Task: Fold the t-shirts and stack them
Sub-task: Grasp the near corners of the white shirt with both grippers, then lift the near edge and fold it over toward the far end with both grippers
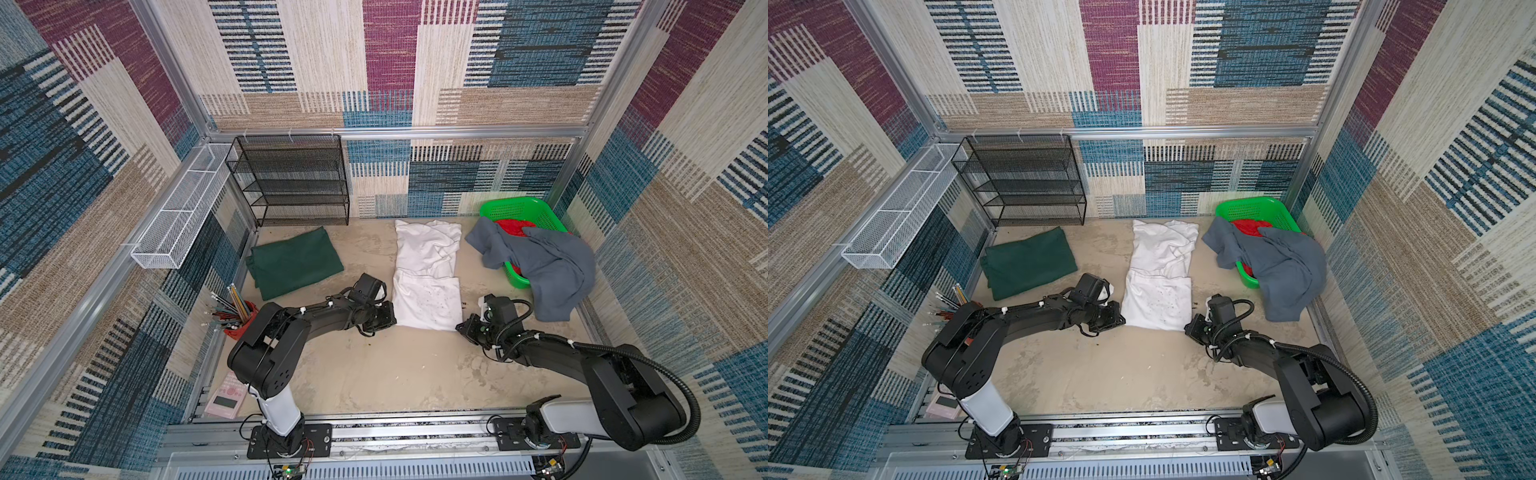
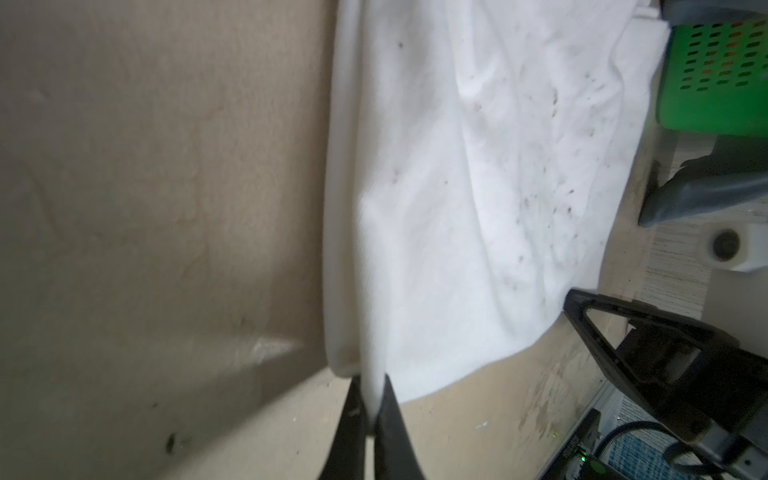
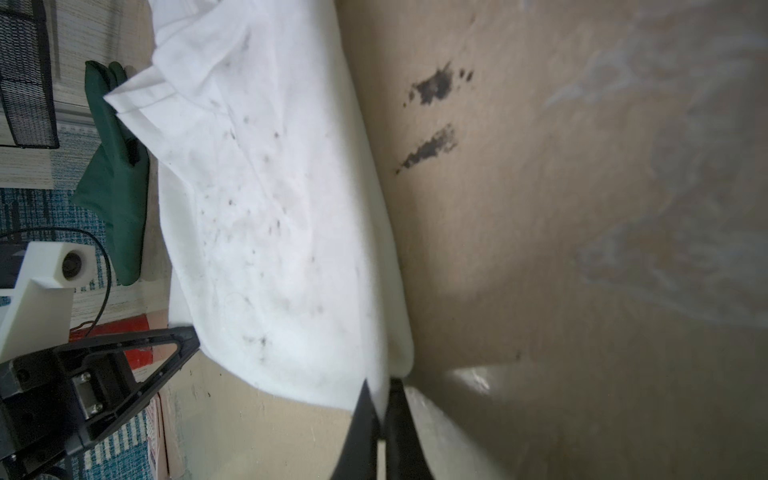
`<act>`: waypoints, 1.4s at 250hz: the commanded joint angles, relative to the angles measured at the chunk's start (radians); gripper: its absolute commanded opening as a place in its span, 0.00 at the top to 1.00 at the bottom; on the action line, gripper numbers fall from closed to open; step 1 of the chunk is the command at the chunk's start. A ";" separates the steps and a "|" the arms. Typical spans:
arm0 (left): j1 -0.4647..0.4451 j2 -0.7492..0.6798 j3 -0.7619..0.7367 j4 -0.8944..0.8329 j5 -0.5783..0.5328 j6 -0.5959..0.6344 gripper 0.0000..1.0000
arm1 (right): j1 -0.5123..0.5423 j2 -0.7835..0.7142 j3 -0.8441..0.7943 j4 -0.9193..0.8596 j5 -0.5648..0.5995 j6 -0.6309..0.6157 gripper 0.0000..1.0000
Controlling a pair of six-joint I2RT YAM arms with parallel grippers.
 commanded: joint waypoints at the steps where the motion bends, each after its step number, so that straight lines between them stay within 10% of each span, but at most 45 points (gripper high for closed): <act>1: -0.001 -0.023 0.001 -0.014 -0.013 0.027 1.00 | 0.001 -0.028 0.010 -0.026 -0.003 -0.031 1.00; 228: -0.027 -0.273 0.013 -0.066 0.020 0.022 1.00 | 0.003 -0.411 0.027 -0.063 -0.088 -0.038 1.00; 350: -0.170 -0.489 -0.106 -0.092 -0.155 -0.021 1.00 | 0.104 -0.584 0.025 -0.188 0.004 -0.002 1.00</act>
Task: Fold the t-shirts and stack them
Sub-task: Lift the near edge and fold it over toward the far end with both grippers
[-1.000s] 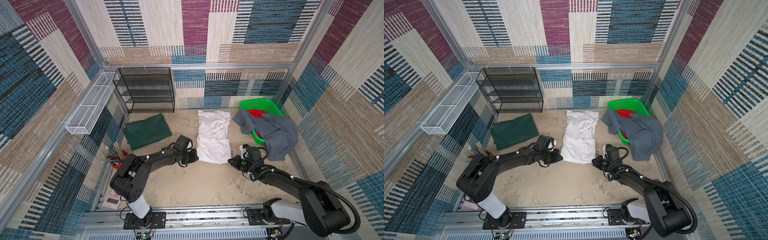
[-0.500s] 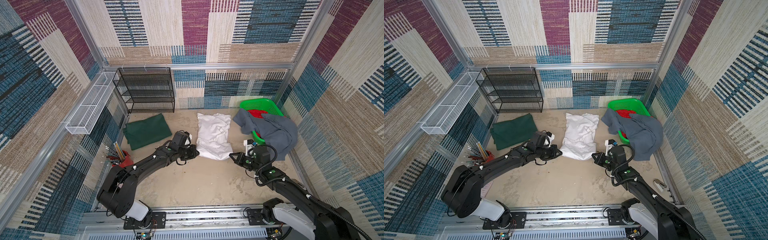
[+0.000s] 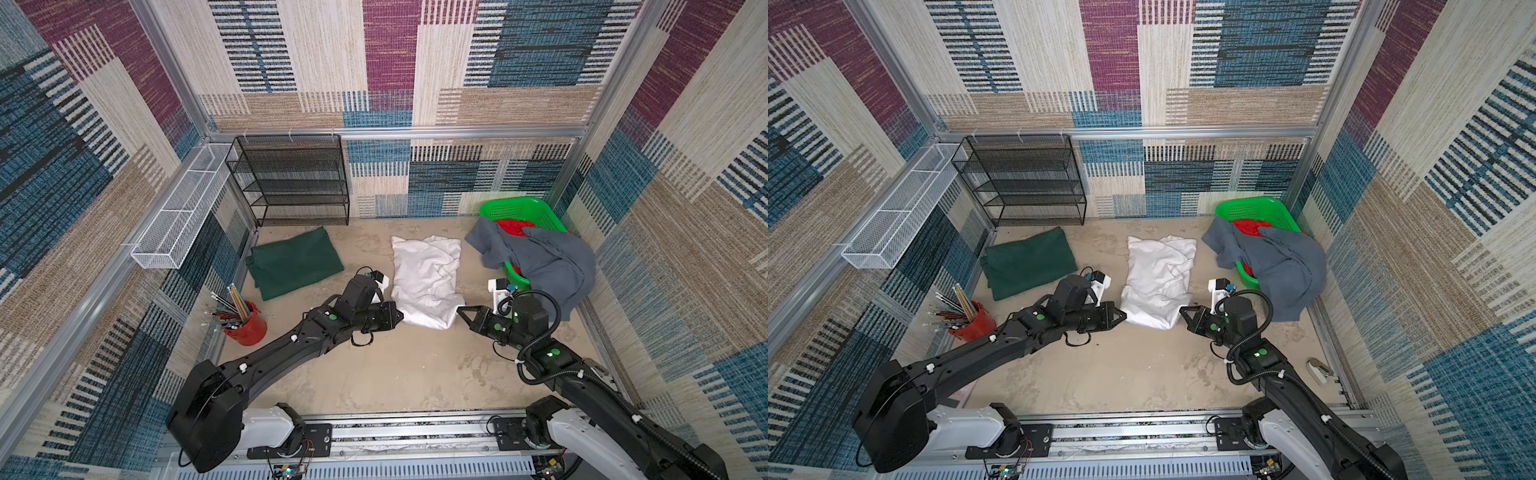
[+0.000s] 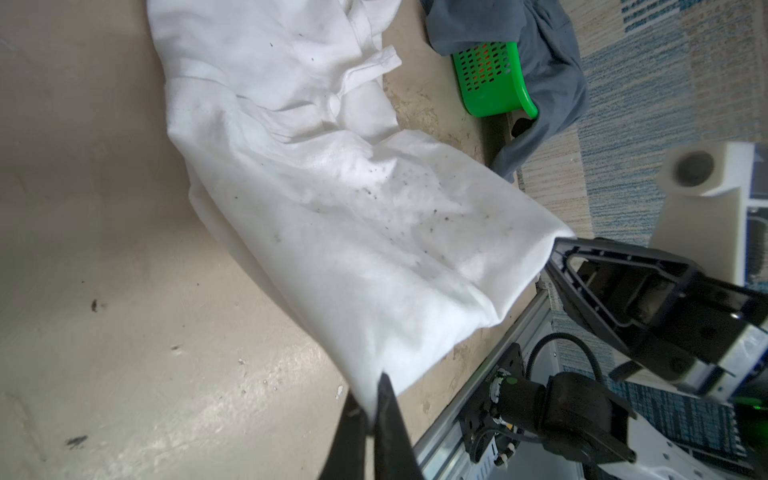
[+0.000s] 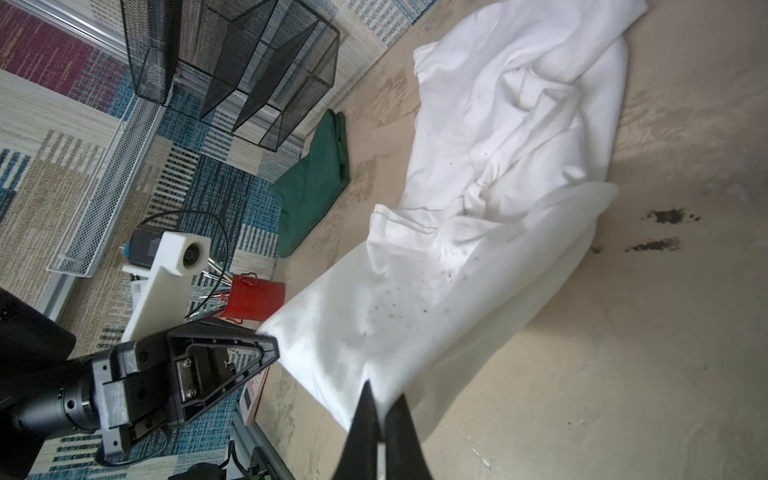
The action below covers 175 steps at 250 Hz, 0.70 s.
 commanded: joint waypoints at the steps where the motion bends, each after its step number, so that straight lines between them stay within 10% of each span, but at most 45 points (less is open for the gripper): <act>1: -0.028 -0.047 -0.029 -0.017 -0.078 -0.020 1.00 | 0.030 -0.051 -0.009 -0.036 0.048 0.027 1.00; 175: -0.209 -0.332 -0.098 -0.150 -0.281 -0.097 1.00 | 0.133 -0.242 0.158 -0.351 0.146 0.052 1.00</act>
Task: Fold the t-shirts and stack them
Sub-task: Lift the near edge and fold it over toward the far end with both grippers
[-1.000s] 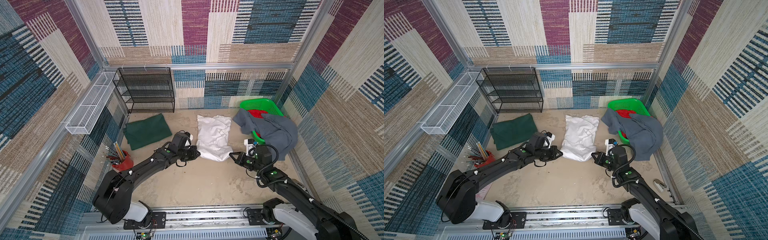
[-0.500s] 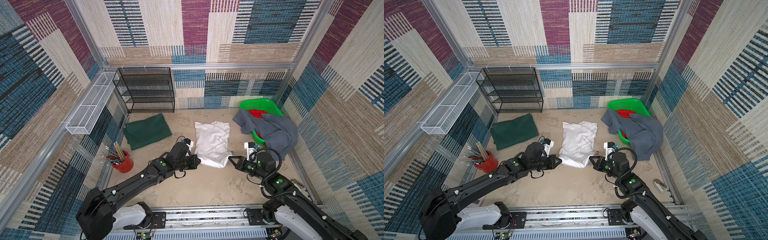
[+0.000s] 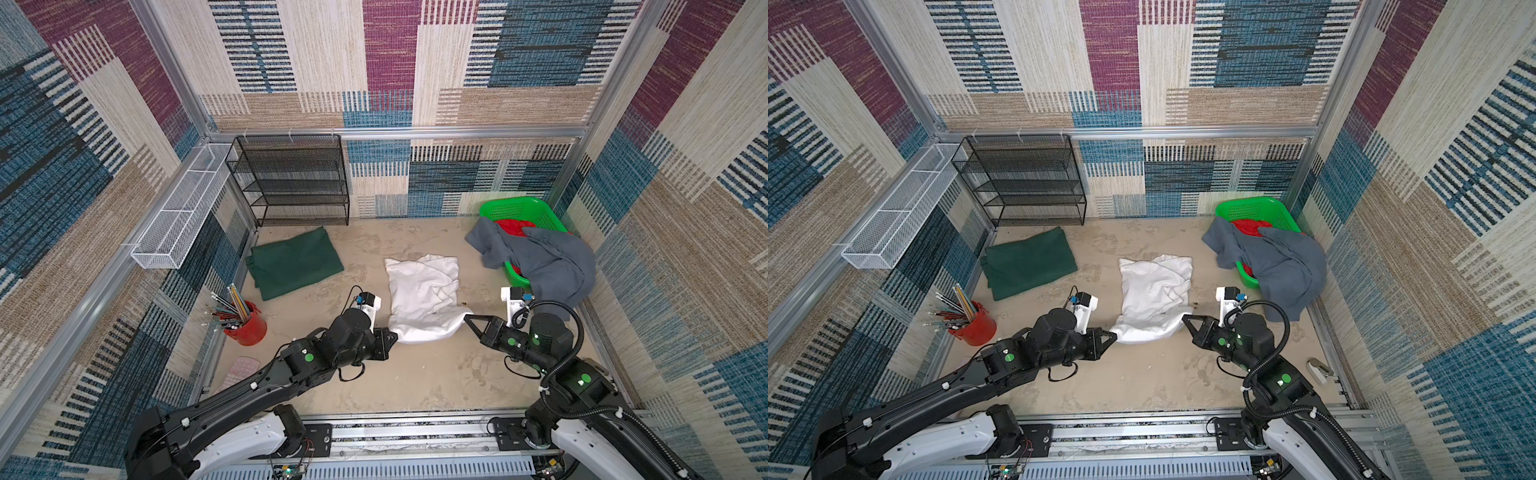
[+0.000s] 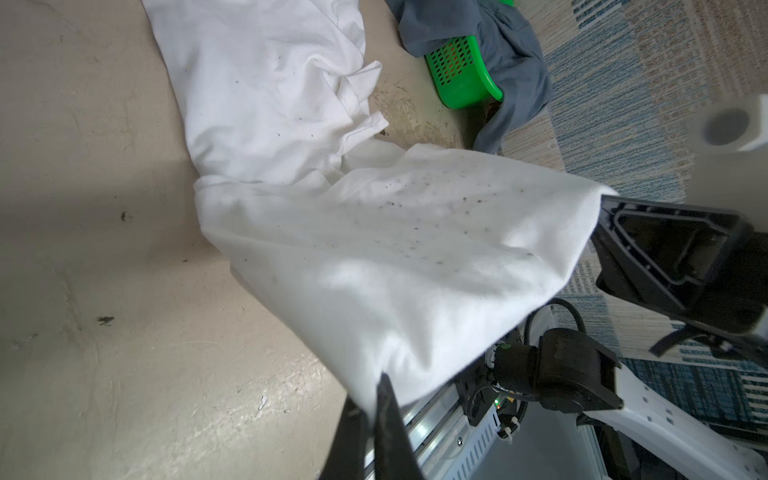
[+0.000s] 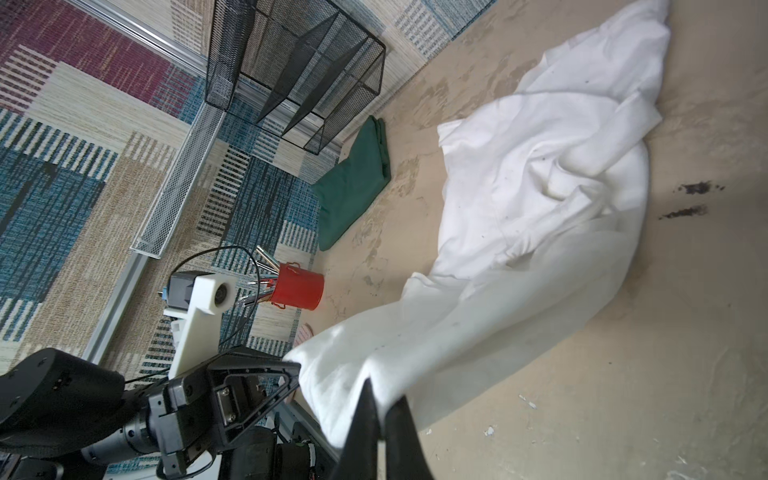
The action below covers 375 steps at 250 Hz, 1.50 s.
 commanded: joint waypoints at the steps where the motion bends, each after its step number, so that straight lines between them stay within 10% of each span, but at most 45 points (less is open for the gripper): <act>1: -0.002 -0.002 0.039 -0.052 -0.049 0.004 1.00 | 0.000 0.033 0.064 -0.068 0.026 -0.023 1.00; 122: 0.003 0.092 0.188 -0.102 -0.156 0.111 1.00 | -0.001 0.151 0.094 -0.030 0.052 -0.008 1.00; 375: 0.176 0.414 0.424 -0.049 -0.011 0.225 1.00 | -0.138 0.493 0.232 0.096 0.020 -0.133 1.00</act>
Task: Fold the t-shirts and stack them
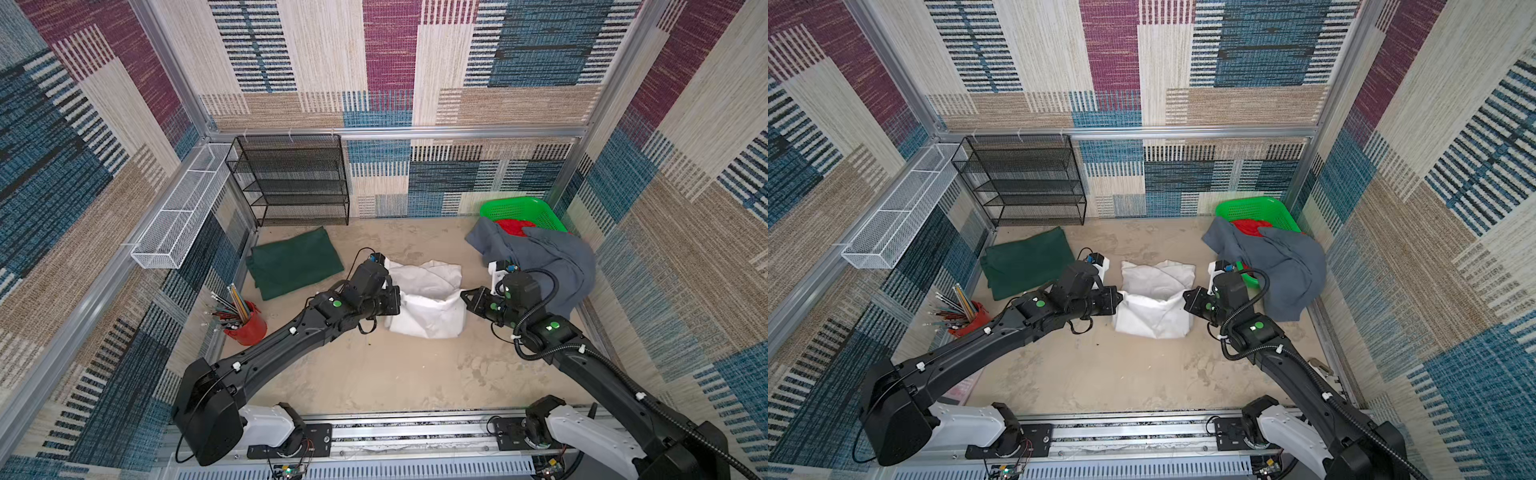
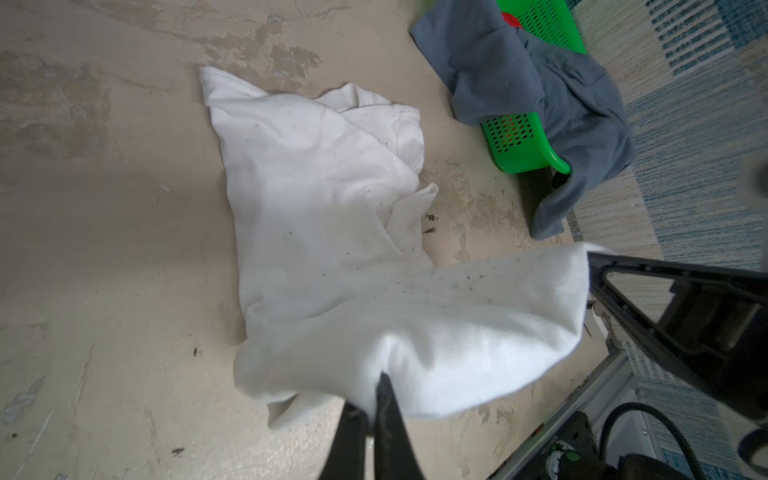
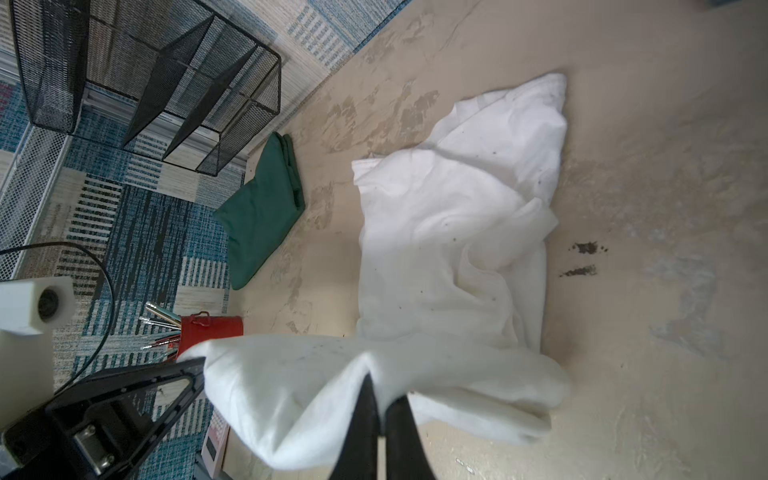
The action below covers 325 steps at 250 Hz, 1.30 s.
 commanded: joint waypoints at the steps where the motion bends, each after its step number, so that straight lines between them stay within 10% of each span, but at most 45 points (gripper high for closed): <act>1: 0.009 0.021 0.041 0.038 0.011 0.042 1.00 | -0.019 0.034 0.026 0.076 -0.041 -0.033 1.00; 292: 0.206 0.590 0.532 -0.037 0.193 0.133 1.00 | -0.175 0.607 0.321 0.189 -0.052 -0.124 1.00; 298: 0.211 0.613 0.556 -0.041 0.189 0.144 1.00 | -0.178 0.624 0.333 0.189 -0.045 -0.125 0.90; 325: 0.237 0.736 0.725 -0.128 0.150 0.190 0.41 | -0.186 0.699 0.396 0.171 -0.021 -0.144 0.11</act>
